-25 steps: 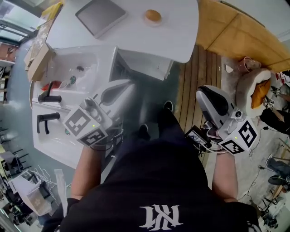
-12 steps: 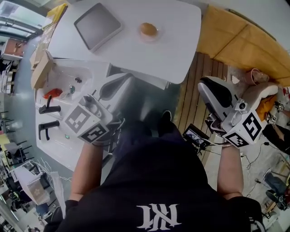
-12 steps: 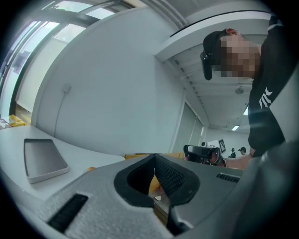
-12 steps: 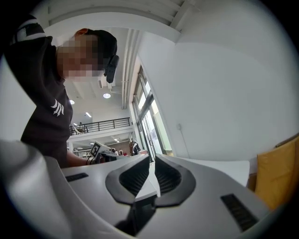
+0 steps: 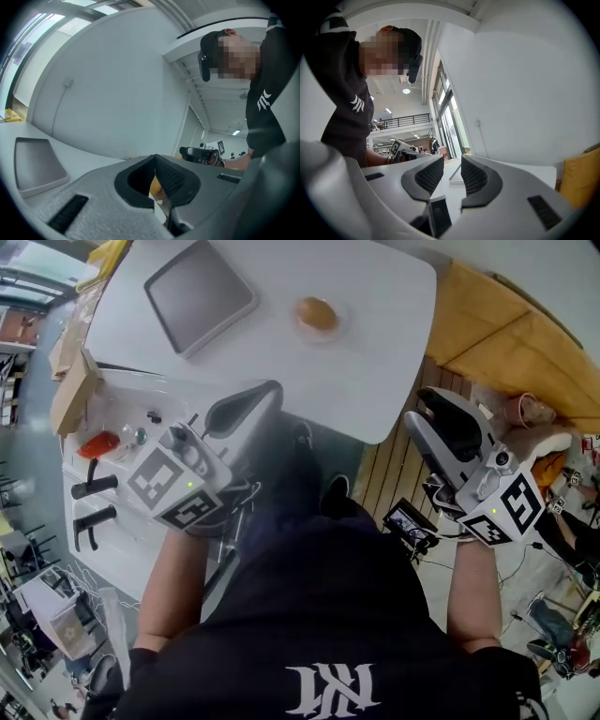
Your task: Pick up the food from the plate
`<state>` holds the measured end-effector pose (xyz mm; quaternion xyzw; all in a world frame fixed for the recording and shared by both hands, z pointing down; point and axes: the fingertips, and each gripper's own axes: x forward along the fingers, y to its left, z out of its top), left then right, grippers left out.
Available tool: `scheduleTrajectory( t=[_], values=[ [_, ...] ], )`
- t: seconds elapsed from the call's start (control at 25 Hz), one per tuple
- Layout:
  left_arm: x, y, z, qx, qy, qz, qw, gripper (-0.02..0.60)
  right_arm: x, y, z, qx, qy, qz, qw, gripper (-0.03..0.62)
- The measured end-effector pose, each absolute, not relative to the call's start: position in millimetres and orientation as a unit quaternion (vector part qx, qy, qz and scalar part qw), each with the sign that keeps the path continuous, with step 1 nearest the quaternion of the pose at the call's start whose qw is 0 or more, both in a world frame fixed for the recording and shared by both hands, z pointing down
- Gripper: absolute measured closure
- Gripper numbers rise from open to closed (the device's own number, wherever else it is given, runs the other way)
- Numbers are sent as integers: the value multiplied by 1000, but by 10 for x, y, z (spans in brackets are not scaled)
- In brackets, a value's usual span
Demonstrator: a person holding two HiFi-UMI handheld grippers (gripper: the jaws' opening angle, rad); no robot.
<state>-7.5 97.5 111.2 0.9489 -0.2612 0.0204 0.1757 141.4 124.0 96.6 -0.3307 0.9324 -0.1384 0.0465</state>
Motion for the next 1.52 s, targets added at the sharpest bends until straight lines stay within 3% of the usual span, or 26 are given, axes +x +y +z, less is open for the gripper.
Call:
scheduleTrajectory(
  t=[0.56, 0.96, 1.32, 1.52],
  values=[
    [-418, -184, 1847, 939, -204, -8, 277, 577, 761, -196, 1324, -351, 923, -152, -39, 413],
    [-248, -549, 2449, 924, -233, 31, 303, 577, 764, -772, 2018, -304, 931, -187, -72, 357],
    [-106, -673, 2972, 911, -243, -1, 334, 577, 624, -946, 2848, -270, 933, -221, -89, 326],
    [-58, -725, 3095, 917, -248, 15, 311, 577, 573, -953, 3161, -261, 933, -227, -100, 309]
  ],
)
